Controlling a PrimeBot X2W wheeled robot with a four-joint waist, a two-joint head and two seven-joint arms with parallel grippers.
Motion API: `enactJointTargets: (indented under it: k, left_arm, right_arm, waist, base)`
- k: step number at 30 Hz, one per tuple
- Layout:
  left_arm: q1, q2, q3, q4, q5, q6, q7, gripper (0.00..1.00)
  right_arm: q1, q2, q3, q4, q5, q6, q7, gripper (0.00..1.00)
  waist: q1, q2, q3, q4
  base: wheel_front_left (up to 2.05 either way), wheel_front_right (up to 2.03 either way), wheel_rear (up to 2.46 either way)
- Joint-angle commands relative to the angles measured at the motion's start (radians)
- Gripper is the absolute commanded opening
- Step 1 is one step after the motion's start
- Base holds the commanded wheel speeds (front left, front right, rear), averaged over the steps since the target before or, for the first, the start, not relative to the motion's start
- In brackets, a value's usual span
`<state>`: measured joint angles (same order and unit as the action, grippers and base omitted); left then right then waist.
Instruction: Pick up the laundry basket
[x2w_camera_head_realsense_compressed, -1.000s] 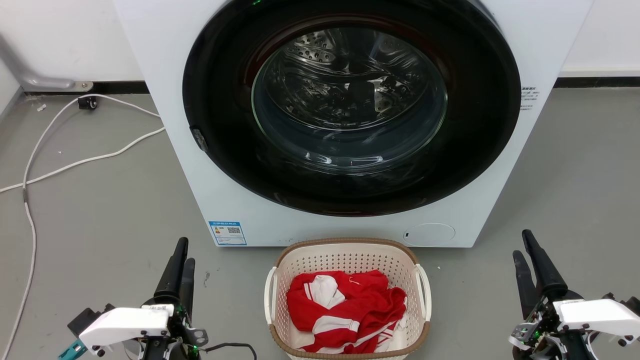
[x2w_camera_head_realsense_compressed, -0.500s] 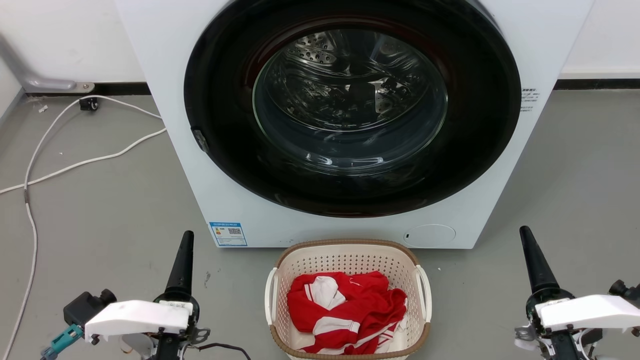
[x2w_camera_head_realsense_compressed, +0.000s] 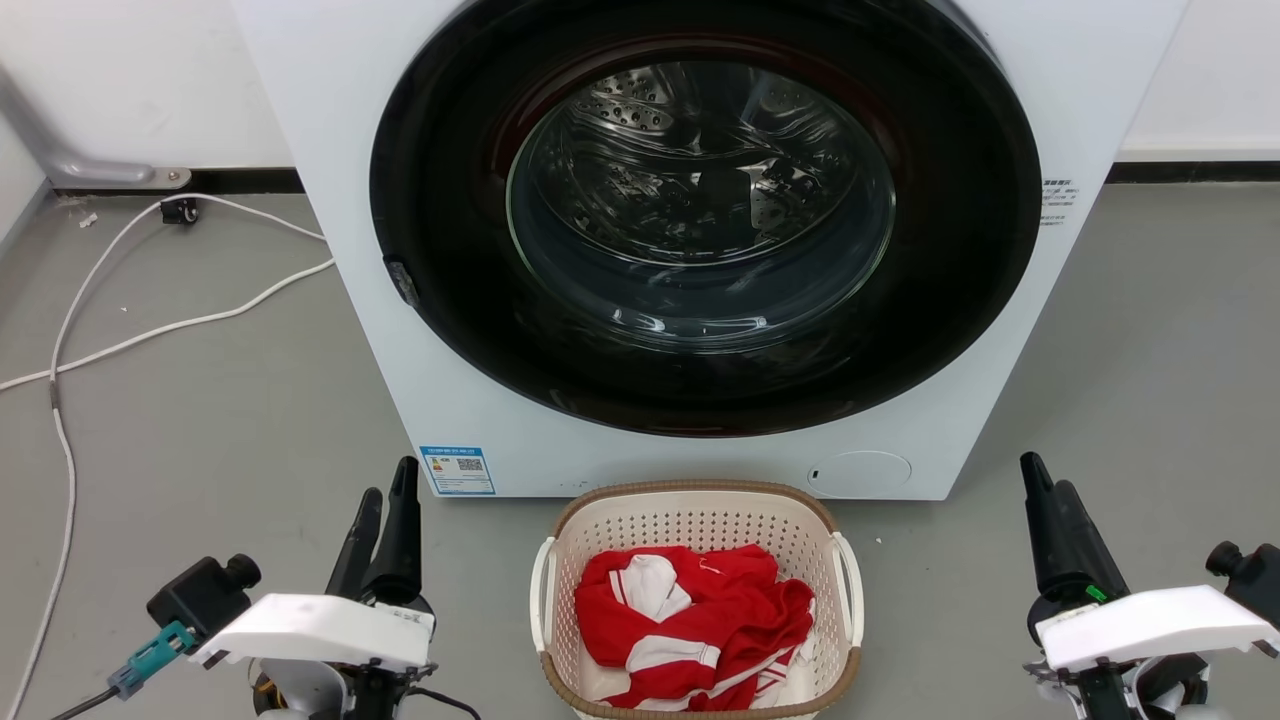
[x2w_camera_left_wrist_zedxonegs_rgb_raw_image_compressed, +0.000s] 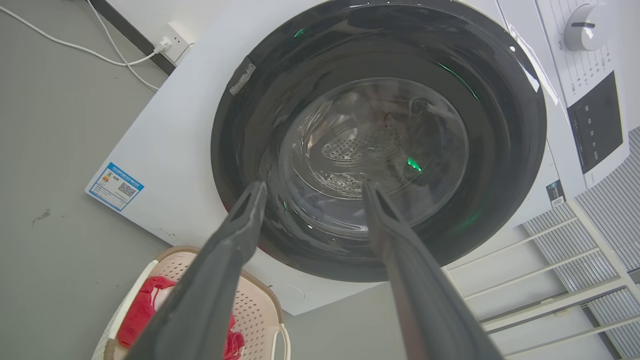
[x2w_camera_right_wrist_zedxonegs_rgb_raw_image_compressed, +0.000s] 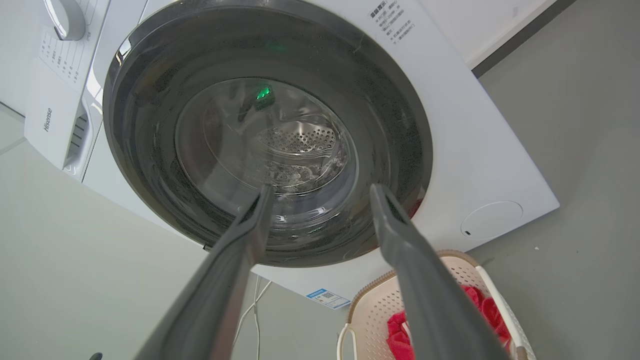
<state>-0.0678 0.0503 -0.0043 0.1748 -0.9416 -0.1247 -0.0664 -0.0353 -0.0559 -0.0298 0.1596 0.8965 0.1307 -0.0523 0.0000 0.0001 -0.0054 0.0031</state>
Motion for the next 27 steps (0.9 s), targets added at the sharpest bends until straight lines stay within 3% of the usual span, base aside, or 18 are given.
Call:
enactJointTargets:
  k: [1,27]
  left_arm:
    - [-0.006,0.001,-0.007,-0.017,0.037,0.0,-0.01,1.0]
    - [-0.003,0.001,-0.043,-0.011,0.403,0.019,-0.086,1.0]
  right_arm:
    - [0.0,0.001,0.004,-0.022,-0.037,0.0,-0.003,1.0]
    - [0.034,0.003,0.017,-0.105,-0.432,0.0,-0.011,1.0]
  waist:
    - [0.0,-0.0001,0.0,0.0]
    - [0.0,-0.0001,-0.006,0.001]
  base:
    - [0.0,0.0,0.0]
    - [0.0,0.0,0.0]
